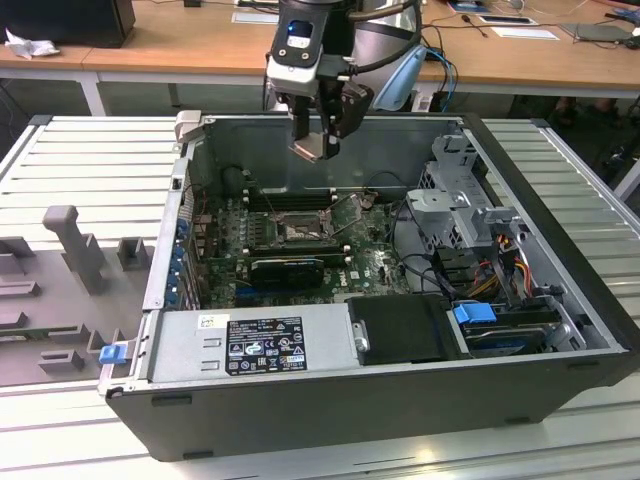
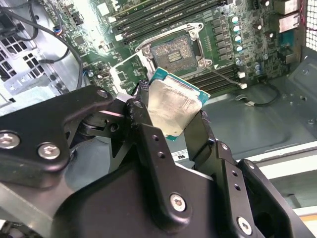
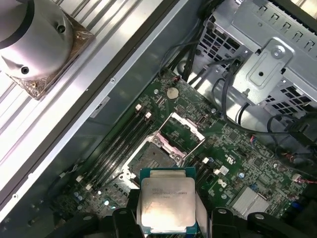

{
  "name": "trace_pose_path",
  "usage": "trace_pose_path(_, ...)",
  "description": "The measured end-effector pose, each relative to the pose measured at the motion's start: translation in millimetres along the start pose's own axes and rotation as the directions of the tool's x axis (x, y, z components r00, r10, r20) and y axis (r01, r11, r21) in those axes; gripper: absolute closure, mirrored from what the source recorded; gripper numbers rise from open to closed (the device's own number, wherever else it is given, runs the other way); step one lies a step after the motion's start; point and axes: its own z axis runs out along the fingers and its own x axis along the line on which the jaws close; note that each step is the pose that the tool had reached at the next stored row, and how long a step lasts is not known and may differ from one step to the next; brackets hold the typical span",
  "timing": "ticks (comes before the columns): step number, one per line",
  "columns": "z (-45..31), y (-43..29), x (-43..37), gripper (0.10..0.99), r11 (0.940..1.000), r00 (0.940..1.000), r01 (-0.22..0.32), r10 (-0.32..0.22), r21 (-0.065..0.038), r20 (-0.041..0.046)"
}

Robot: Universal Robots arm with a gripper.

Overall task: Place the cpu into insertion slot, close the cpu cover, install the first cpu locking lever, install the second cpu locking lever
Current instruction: 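Place the cpu into insertion slot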

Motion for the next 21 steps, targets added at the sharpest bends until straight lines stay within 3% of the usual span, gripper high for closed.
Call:
trace_pose_path(14,0.7,-0.1,0.0,0.561,0.9922,0.9921,-0.125,0.125,-0.003,0.0109)
trace_pose_path(21,1.4,-0.1,0.0,0.561,0.9803,0.9801,-0.198,0.198,-0.005,0.0171)
